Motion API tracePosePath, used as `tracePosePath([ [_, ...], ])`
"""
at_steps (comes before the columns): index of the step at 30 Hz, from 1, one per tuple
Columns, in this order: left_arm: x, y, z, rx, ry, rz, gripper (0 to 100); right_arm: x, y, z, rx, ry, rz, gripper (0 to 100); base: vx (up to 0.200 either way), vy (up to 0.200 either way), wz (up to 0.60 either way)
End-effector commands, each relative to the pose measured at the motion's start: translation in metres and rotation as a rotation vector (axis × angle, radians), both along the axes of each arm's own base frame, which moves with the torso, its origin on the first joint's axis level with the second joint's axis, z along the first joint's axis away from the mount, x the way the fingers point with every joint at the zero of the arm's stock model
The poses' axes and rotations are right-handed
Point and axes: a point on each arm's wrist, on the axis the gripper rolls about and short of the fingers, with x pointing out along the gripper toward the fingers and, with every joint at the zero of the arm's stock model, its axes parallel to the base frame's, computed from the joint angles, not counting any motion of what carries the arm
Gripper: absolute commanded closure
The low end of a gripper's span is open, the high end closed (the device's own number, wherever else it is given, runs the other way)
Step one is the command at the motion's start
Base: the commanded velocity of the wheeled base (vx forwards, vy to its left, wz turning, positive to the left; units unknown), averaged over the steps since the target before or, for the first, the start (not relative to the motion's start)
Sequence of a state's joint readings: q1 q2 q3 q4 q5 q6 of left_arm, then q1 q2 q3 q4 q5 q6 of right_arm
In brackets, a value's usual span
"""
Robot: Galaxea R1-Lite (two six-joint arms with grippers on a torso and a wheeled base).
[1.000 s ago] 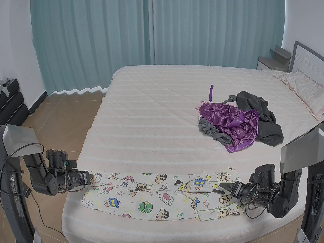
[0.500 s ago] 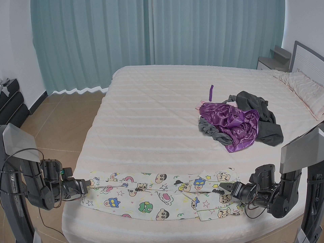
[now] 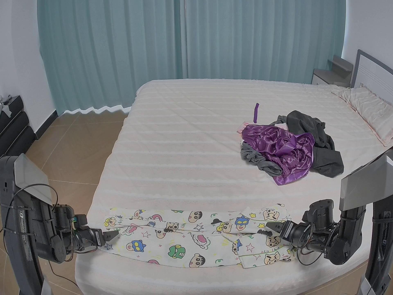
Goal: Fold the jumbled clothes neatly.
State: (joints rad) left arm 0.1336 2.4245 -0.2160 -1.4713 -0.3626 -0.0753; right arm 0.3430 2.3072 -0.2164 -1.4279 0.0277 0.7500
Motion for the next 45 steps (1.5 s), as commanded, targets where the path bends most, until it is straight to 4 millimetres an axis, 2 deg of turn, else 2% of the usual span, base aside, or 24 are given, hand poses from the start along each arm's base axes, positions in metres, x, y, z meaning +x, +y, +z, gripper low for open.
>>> tracePosePath([
  [1, 0.000, 0.006, 0.006, -0.017, -0.035, 0.044, 0, 0.000, 0.000, 0.000, 0.000, 0.000, 0.001, 0, 0.000, 0.000, 0.00],
  [7, 0.011, 0.002, 0.051, -0.136, -0.195, 0.143, 0, 0.000, 0.000, 0.000, 0.001, 0.002, 0.002, 0, 0.000, 0.000, 0.00],
  [9, 0.013, -0.003, 0.056, -0.138, -0.209, 0.148, 0, 0.000, 0.000, 0.000, 0.001, 0.002, 0.002, 0, 0.000, 0.000, 0.00],
  [12, 0.026, -0.031, 0.059, -0.082, -0.255, 0.165, 0, -0.001, 0.003, -0.001, -0.001, 0.003, 0.011, 0, 0.000, 0.000, 0.00],
  [17, 0.041, -0.072, 0.045, -0.064, -0.237, 0.108, 0, -0.002, 0.004, 0.000, 0.016, 0.006, 0.002, 0, 0.000, 0.000, 0.00],
  [18, 0.041, -0.072, 0.045, -0.064, -0.237, 0.108, 0, -0.002, 0.004, 0.000, 0.016, 0.006, 0.002, 0, 0.000, 0.000, 0.00],
  [19, 0.047, -0.085, 0.040, -0.080, -0.227, 0.093, 0, -0.002, 0.004, 0.000, 0.016, 0.006, 0.002, 0, 0.000, 0.000, 0.00],
  [22, 0.057, -0.106, 0.036, -0.147, -0.204, 0.087, 0, -0.002, 0.004, 0.000, 0.016, 0.006, 0.002, 0, 0.000, 0.000, 0.00],
  [26, 0.061, -0.122, 0.029, -0.185, -0.153, 0.075, 0, -0.002, 0.005, 0.000, 0.016, 0.008, 0.004, 0, 0.000, 0.000, 0.00],
  [32, 0.055, -0.129, 0.010, -0.175, -0.071, 0.063, 0, -0.002, 0.005, 0.000, 0.016, 0.008, 0.004, 0, 0.000, 0.000, 0.00],
  [45, 0.025, -0.123, -0.001, -0.130, 0.037, 0.062, 0, -0.002, 0.005, 0.000, 0.016, 0.008, 0.005, 0, 0.000, 0.000, 0.00],
])
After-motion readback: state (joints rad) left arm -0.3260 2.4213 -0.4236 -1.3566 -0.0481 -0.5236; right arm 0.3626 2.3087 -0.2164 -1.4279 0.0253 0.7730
